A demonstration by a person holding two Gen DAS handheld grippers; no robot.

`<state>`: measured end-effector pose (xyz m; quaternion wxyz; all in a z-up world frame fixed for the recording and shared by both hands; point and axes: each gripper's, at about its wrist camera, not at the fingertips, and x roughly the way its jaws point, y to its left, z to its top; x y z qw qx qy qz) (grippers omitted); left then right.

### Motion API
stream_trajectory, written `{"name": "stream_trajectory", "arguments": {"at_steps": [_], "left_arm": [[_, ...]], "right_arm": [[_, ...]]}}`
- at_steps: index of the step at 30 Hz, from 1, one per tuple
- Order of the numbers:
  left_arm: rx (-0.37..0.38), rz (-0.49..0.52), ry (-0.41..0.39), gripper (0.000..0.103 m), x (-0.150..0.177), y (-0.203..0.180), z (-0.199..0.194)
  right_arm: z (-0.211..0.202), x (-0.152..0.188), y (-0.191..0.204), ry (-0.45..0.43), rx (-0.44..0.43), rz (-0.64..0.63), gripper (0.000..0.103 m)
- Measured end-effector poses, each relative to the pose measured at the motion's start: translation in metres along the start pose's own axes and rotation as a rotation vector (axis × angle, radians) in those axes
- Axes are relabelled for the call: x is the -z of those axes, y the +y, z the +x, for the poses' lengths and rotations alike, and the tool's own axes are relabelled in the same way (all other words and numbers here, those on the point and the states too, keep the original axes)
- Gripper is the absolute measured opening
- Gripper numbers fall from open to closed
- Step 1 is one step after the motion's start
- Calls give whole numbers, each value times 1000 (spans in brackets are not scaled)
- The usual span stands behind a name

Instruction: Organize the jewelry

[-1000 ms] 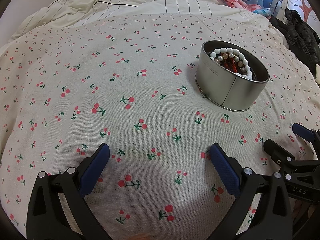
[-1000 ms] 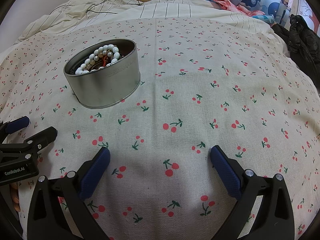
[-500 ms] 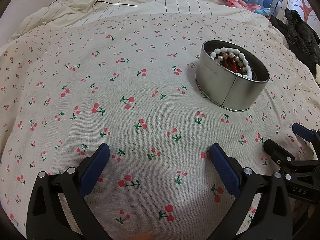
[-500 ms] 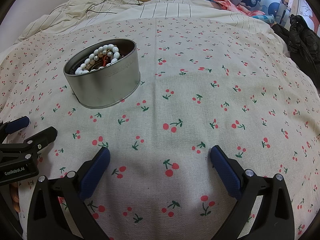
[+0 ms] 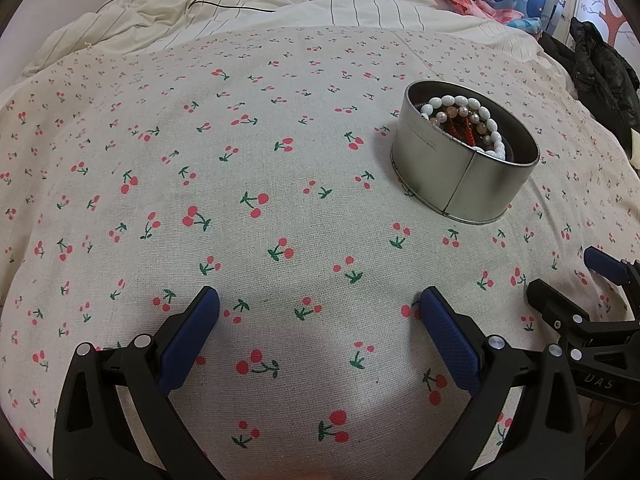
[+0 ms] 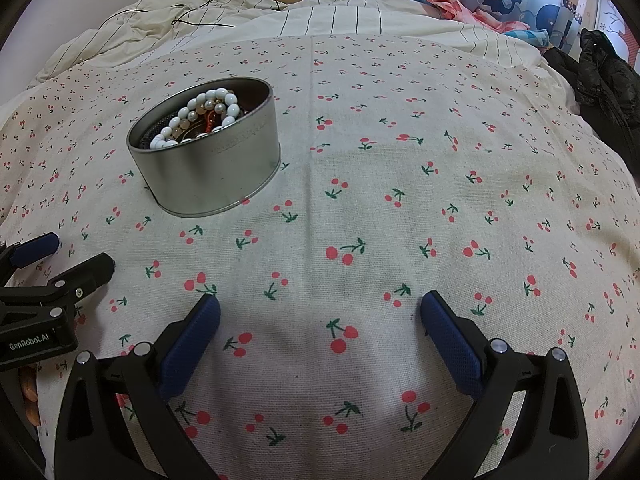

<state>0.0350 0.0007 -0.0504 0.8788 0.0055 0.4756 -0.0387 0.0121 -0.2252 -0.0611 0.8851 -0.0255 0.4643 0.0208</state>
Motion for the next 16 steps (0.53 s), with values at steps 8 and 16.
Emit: {"name": "stream_trajectory", "arguments": {"at_steps": [8,16], "left_arm": [[2,-1,-11,96,3,1,0],[-12,10,-3,96,0,-1,1]], "right_arm": [[0,0,0,0,0,-1,96],[0,0,0,0,0,-1,96]]}}
